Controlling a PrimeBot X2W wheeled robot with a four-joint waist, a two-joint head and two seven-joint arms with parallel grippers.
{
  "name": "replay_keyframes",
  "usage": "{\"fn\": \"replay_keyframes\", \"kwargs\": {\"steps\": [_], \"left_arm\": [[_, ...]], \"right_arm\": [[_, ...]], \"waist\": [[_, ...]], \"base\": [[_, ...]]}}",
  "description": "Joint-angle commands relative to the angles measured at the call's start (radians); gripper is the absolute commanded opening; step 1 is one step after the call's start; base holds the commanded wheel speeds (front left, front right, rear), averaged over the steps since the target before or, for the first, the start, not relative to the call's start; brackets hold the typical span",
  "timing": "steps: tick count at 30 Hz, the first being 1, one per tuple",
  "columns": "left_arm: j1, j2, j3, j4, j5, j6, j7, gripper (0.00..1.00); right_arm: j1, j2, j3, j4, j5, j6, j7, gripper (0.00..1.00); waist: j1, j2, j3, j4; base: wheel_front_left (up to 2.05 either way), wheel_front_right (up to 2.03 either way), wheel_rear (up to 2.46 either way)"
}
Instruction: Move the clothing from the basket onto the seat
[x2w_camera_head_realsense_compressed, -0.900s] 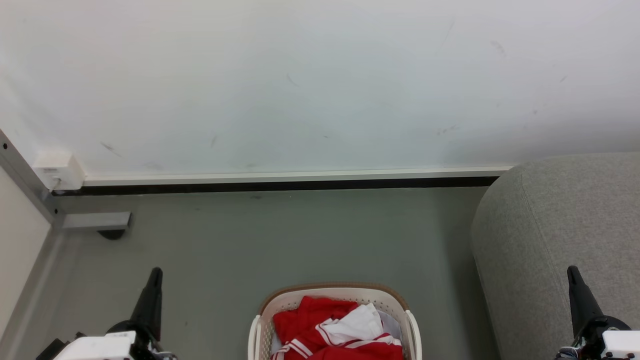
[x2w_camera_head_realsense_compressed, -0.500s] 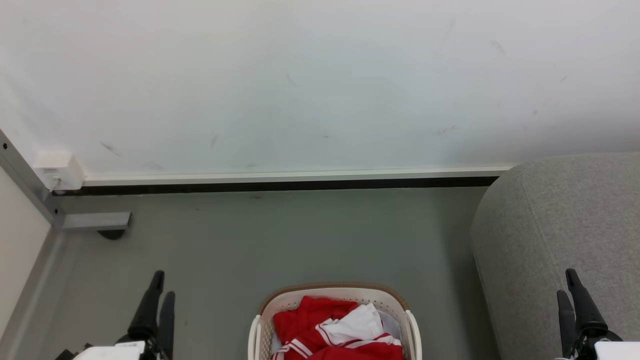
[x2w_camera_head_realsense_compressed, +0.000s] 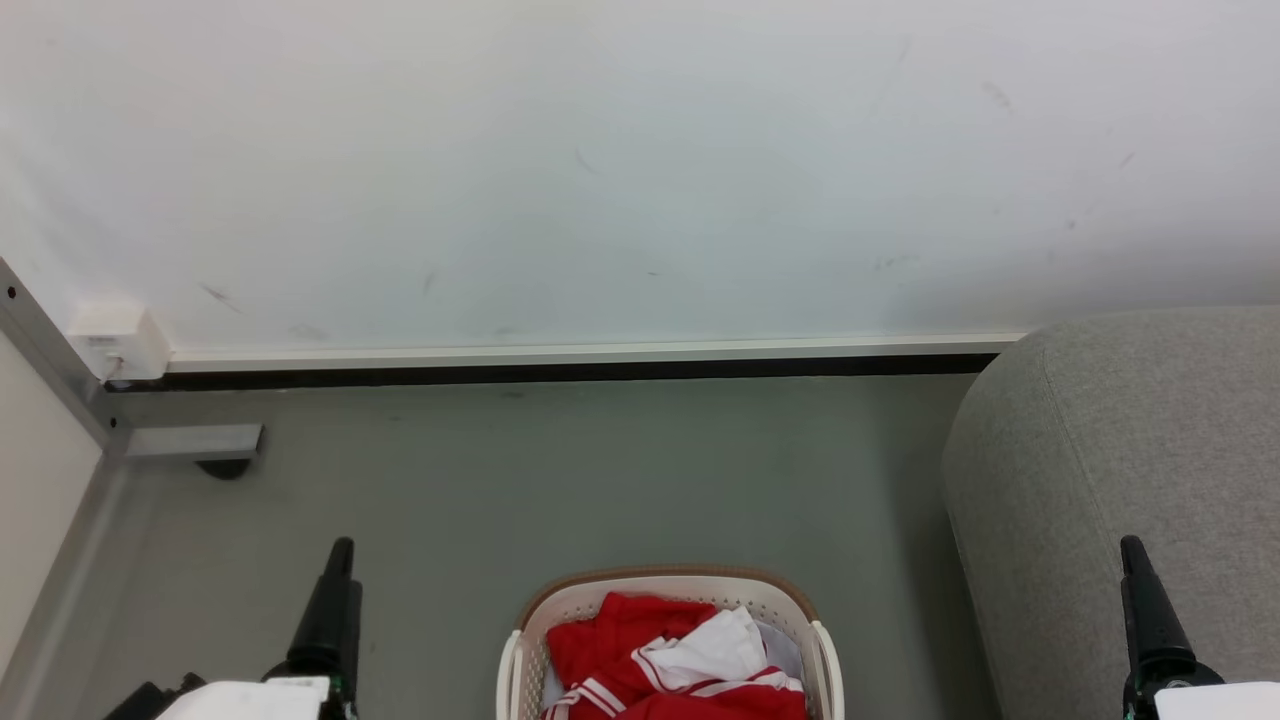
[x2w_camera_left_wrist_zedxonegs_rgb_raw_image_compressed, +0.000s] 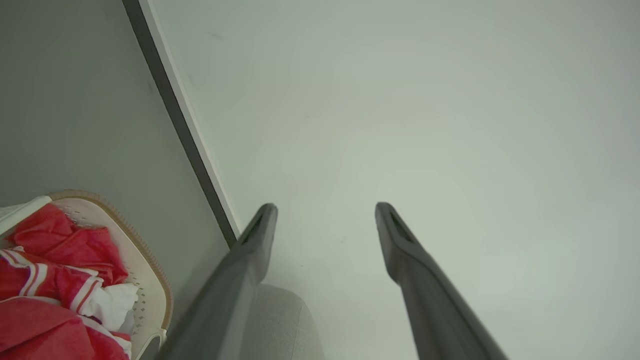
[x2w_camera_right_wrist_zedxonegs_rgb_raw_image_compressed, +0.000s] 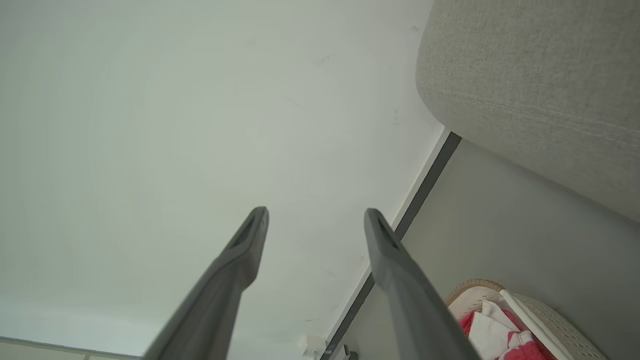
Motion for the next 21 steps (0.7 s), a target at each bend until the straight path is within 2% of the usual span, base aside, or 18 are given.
{"fn": "replay_keyframes", "kwargs": {"steps": [1,21], "left_arm": [[-0.013,0.006,-0.011,-0.025,0.054,0.012,-0.015,1.0],[-0.004,0.007,-0.122,-0.059,0.422,0.115,-0.091,1.0]], "right_arm": [[-0.004,-0.012,0.01,-0.025,-0.059,0.0,-0.013,1.0],[0.017,-0.025,0.051,-0.086,-0.489,-0.001,-0.09,1.0]], "waist": [[0.0,-0.0001,0.0,-0.001],[0.0,-0.0001,0.0,0.003]], "base": [[0.0,0.0,0.0],[0.0,0.0,0.0]]}}
